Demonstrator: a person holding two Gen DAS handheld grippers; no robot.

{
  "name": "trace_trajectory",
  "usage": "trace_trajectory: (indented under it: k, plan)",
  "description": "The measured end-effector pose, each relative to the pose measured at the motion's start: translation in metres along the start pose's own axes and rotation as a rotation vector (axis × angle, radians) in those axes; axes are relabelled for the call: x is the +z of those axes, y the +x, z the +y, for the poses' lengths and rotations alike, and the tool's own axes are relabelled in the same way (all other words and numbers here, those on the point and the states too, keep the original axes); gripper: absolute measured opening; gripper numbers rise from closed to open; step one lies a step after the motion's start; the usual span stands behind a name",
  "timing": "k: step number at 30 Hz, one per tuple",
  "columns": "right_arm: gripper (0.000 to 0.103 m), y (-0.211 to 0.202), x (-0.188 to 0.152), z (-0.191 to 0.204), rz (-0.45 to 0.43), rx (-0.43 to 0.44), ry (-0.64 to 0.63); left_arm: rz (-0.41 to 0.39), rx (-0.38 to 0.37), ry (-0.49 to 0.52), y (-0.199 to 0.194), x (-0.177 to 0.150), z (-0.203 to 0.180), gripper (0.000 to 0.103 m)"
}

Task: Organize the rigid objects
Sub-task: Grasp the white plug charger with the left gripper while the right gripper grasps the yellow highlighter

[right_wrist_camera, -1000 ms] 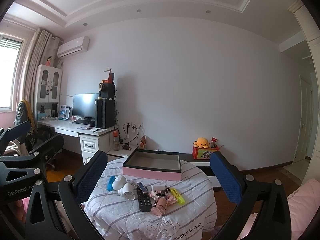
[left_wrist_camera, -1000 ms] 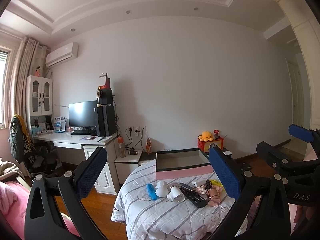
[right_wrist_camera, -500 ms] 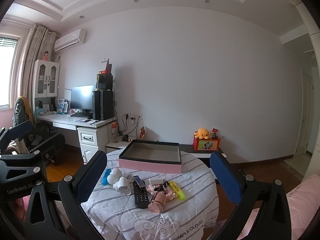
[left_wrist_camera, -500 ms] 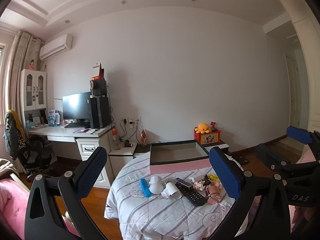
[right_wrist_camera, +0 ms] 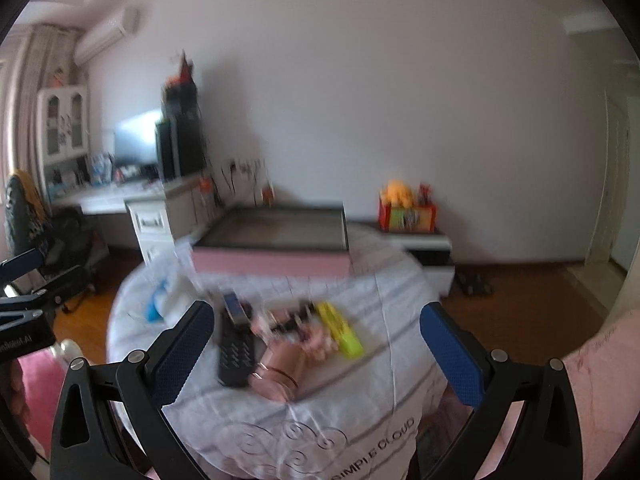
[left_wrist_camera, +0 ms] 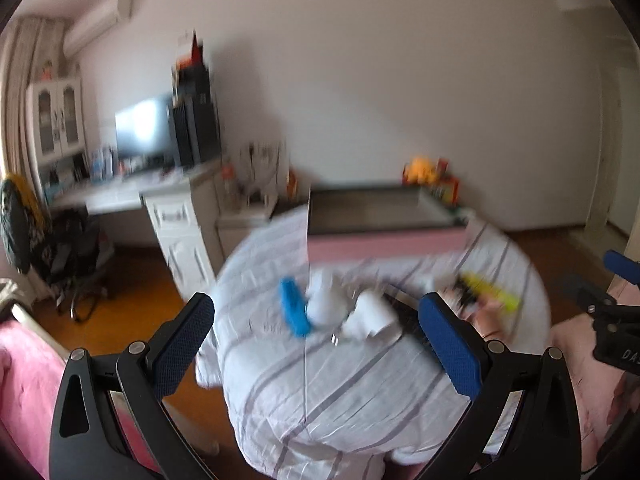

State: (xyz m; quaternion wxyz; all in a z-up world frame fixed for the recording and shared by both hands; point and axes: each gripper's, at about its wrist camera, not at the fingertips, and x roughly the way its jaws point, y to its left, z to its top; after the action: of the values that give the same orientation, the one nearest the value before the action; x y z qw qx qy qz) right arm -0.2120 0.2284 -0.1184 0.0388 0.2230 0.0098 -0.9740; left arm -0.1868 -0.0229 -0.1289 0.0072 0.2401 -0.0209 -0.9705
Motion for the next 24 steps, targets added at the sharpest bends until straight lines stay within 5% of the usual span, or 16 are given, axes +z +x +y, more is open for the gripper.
trace_trajectory:
  k: [9, 17, 24]
  plan:
    - [0.103, 0.075, -0.033, -0.021, 0.205, -0.02, 0.026, 0.183, 0.007, -0.04, 0.077, -0.017, -0.001, 0.103]
    - [0.103, 0.104, -0.045, -0.041, 0.273, -0.008, 0.063, 0.285, 0.012, 0.045, 0.124, -0.027, -0.039, 0.103]
    - [0.103, 0.124, -0.053, -0.049, 0.31, 0.038, 0.066, 0.38, 0.056, -0.001, 0.157, -0.035, -0.042, 0.103]
